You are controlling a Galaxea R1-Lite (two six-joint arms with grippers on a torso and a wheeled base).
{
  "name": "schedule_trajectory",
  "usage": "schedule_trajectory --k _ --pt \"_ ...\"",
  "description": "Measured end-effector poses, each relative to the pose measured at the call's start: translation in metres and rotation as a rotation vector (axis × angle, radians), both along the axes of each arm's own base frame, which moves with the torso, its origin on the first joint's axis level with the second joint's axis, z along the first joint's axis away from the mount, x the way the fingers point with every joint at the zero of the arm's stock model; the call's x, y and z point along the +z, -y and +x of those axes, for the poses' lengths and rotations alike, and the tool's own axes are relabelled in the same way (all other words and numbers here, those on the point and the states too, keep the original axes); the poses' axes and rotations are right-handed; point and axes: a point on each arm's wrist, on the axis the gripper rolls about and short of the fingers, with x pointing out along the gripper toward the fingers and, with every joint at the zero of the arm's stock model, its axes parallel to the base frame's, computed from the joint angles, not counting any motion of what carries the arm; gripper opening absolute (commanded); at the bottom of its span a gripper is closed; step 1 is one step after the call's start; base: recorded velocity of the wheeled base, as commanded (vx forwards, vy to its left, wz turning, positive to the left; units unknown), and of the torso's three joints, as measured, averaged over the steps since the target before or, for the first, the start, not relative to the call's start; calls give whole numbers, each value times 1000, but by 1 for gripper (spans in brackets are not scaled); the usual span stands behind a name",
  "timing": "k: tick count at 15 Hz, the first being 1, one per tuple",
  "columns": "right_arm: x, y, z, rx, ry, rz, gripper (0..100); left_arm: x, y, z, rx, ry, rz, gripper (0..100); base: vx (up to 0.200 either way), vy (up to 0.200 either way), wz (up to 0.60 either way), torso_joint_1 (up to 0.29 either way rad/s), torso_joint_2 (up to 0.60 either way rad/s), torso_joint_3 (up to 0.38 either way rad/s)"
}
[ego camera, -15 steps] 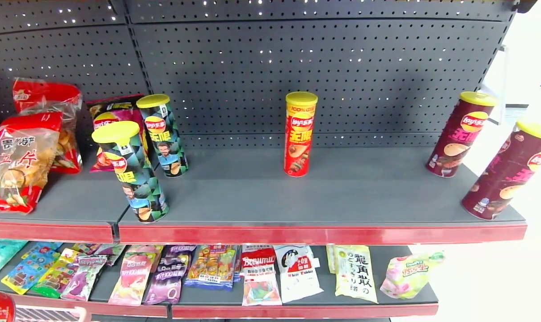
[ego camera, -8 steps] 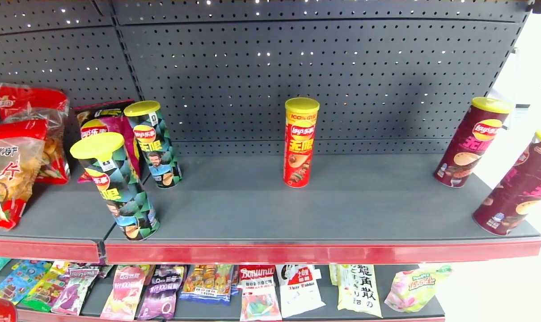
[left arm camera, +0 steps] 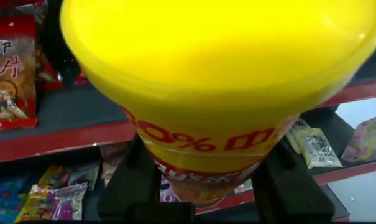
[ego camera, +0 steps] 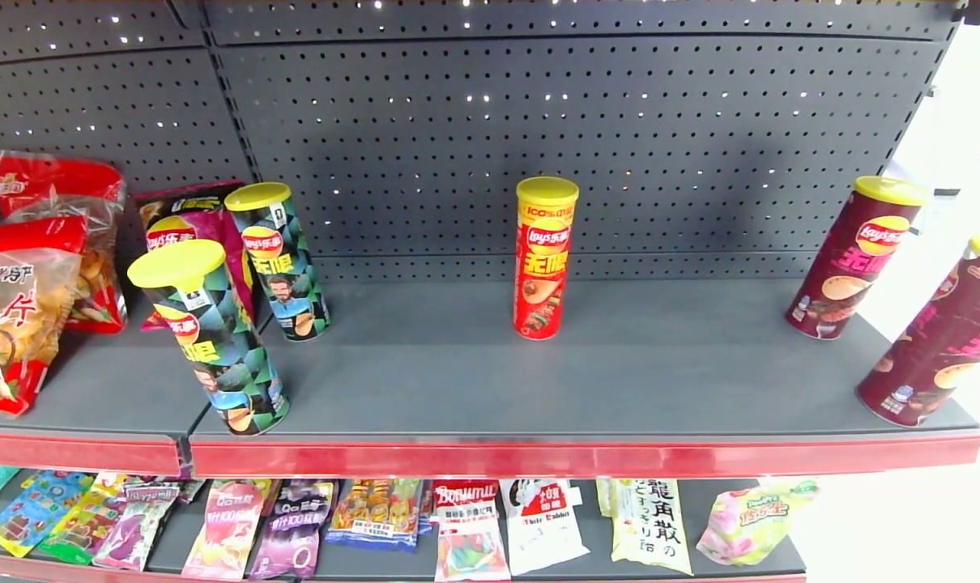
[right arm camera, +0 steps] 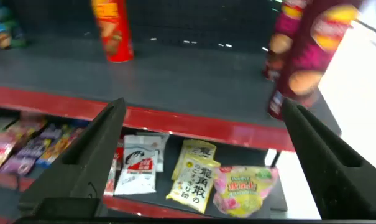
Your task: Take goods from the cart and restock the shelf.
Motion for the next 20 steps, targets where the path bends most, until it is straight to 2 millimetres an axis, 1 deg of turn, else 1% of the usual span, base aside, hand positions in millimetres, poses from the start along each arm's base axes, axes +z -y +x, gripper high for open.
schedule_trajectory --k 1,3,5,6,8,9,11,14,15,18,20 --pt "15 -1 9 42 -23 -32 100 -2 0 2 8 -15 4 0 0 0 0 0 0 0" --pt "45 -3 34 107 -81 -62 100 -3 0 7 12 -43 10 0 0 0 0 0 0 0" --pt "74 -12 75 207 -148 -74 100 -6 0 10 21 -66 16 0 0 0 0 0 0 0" --pt "83 -19 98 252 -170 -72 100 -6 0 11 48 -69 16 0 0 0 0 0 0 0" --pt "93 -39 149 321 -187 -62 100 -6 -1 11 107 -69 20 0 0 0 0 0 0 0" --pt "93 -49 171 342 -186 -58 100 -4 -1 11 115 -62 29 0 0 0 0 0 0 0" --pt "84 -70 218 374 -185 -50 100 -4 -2 11 119 -60 45 0 0 0 0 0 0 0" --pt "65 -95 271 400 -154 -43 100 -4 -2 11 120 -63 47 0 0 0 0 0 0 0" --pt "60 -105 282 418 -150 -43 100 -4 -1 12 120 -64 48 0 0 0 0 0 0 0" --pt "45 -137 300 481 -189 -51 100 -5 -1 12 122 -67 50 0 0 0 0 0 0 0" --pt "44 -152 314 469 -182 -51 100 -5 -2 12 130 -67 56 0 0 0 0 0 0 0"
